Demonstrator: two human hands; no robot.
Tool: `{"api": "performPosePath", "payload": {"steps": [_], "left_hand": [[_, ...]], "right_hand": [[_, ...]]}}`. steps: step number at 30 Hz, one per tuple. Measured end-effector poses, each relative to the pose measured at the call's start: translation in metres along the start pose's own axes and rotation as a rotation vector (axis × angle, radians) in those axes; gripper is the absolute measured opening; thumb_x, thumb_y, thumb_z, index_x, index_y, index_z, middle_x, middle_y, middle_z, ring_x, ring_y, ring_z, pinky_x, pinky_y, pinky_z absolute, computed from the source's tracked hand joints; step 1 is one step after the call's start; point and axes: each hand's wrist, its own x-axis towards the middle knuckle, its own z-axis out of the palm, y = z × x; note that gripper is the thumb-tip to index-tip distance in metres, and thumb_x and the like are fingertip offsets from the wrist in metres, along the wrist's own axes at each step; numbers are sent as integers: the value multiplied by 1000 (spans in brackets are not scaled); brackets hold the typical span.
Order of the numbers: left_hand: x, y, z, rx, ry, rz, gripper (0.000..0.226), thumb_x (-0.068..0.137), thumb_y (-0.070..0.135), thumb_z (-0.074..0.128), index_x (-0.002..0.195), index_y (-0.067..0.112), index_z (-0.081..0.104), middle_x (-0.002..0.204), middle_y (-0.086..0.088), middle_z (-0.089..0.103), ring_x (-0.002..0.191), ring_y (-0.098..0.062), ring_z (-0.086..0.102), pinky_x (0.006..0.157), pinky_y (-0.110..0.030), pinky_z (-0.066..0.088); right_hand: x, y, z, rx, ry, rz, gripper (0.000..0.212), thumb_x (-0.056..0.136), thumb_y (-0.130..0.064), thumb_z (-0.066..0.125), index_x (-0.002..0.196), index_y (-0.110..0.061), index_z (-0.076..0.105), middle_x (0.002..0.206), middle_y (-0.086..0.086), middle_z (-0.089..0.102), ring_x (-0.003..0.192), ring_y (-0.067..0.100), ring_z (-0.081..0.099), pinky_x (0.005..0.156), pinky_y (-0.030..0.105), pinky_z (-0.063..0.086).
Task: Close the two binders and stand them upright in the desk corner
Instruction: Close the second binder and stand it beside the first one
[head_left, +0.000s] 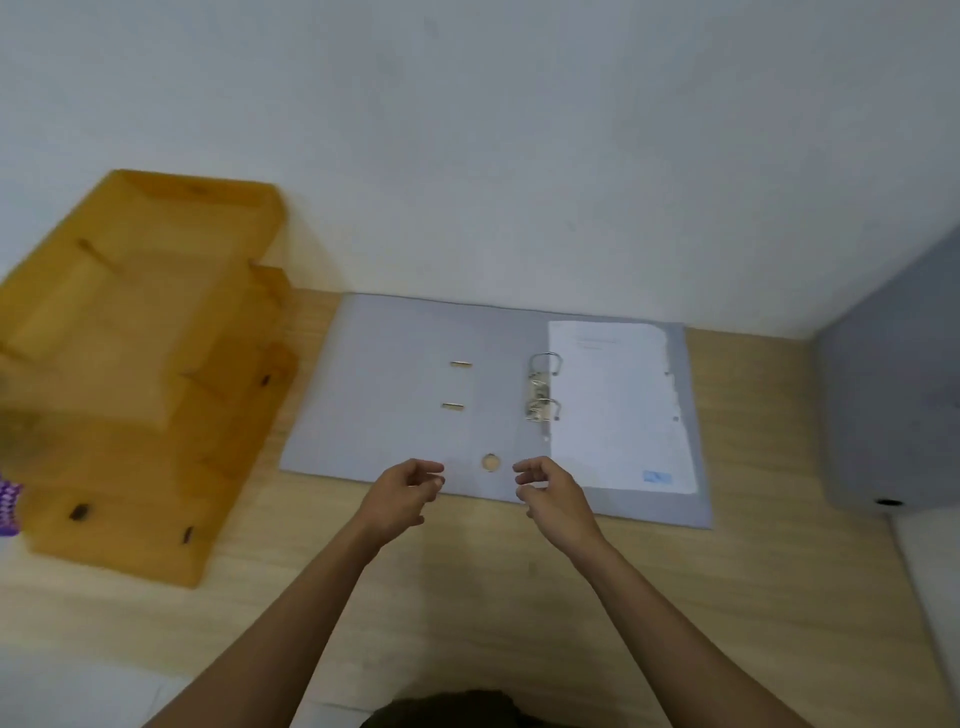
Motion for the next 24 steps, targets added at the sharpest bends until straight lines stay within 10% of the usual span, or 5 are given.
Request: {"api": "performPosePath", "payload": {"steps": [3, 7, 14, 24], "left_hand": [[3, -13, -31, -10, 46, -29, 30, 99, 19, 58, 129, 14, 63, 128, -8, 67, 118, -26, 63, 93, -42, 54], [12, -22, -59, -2, 75, -44, 34, 99, 22, 58, 133, 14, 60, 133, -7, 63, 116, -23, 62, 86, -35, 55], [22, -44, -79, 55, 126, -61, 50, 96, 26, 63, 143, 15, 51, 146, -4, 52, 128, -23, 56, 101, -35, 48], [40, -75, -93, 320, 419, -183, 97, 86, 34, 73, 160, 11, 14, 165, -15, 22, 150, -40, 22, 115, -59, 28]], "right_hand": [[23, -15, 38, -82, -50, -37, 32, 91, -9, 52, 116, -25, 63, 121, -4, 64, 93, 2, 60, 65, 18, 46], [58, -37, 76, -259, -104, -145, 44, 94, -9, 51, 137, -18, 54, 147, 3, 51, 127, 17, 51, 99, 24, 41], [101, -29, 103, -939, -337, -197, 71, 102, -58, 23, 161, -28, -5, 168, -5, -20, 153, 24, -23, 124, 48, -8], [39, 24, 92, -1001, -299, -348, 71, 99, -62, 20, 161, -34, 0, 167, -11, -15, 154, 18, -20, 125, 42, -9]]}}
